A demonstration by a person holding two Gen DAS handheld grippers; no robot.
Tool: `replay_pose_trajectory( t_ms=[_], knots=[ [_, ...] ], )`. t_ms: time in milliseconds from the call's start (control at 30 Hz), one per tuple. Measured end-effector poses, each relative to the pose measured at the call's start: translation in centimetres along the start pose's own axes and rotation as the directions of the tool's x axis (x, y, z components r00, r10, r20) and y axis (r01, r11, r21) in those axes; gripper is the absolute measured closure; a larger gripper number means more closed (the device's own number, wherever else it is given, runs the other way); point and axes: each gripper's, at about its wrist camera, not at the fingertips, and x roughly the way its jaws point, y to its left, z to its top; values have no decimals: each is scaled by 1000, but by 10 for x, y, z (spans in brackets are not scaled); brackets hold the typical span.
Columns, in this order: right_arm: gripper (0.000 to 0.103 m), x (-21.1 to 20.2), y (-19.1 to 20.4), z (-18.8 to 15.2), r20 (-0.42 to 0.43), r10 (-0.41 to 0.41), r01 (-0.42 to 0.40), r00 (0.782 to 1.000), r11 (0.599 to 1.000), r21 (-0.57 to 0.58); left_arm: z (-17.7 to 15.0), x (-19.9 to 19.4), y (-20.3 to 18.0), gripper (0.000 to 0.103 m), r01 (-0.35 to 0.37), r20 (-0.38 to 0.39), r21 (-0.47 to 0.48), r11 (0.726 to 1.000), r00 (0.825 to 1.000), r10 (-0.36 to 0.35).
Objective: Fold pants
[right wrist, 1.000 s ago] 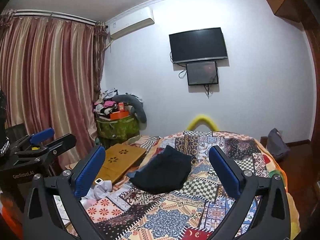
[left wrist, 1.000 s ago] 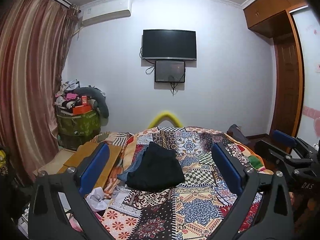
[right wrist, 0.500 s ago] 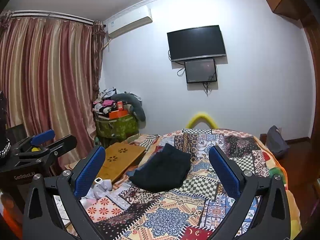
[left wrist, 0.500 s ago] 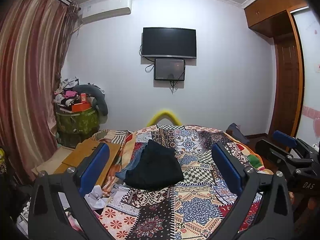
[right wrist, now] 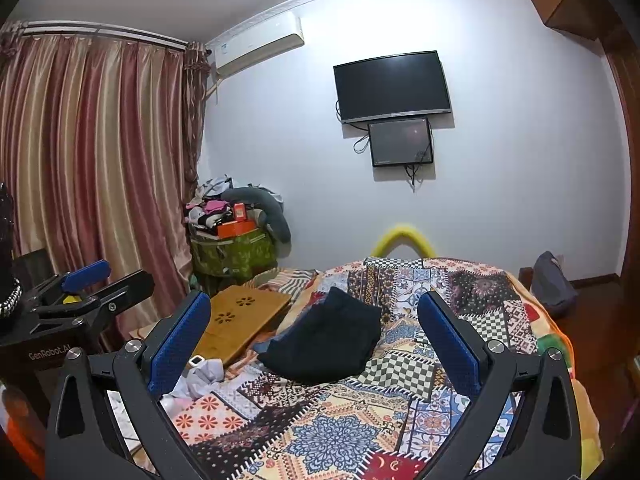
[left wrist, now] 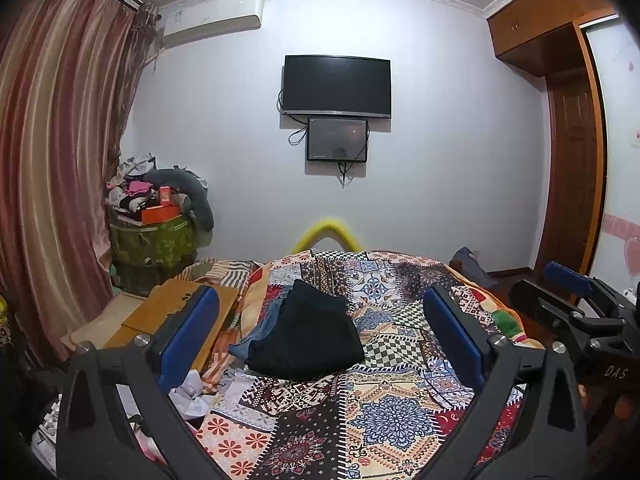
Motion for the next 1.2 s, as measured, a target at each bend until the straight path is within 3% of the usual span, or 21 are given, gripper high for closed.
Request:
replay_pose_trajectory(
  t_ms=[1200],
  knots=[
    [0,-2,-3,2,-4,-15,15,1000,1000,16,-1,8,-1,0,30,-33,-15,999,999,-31]
  ],
)
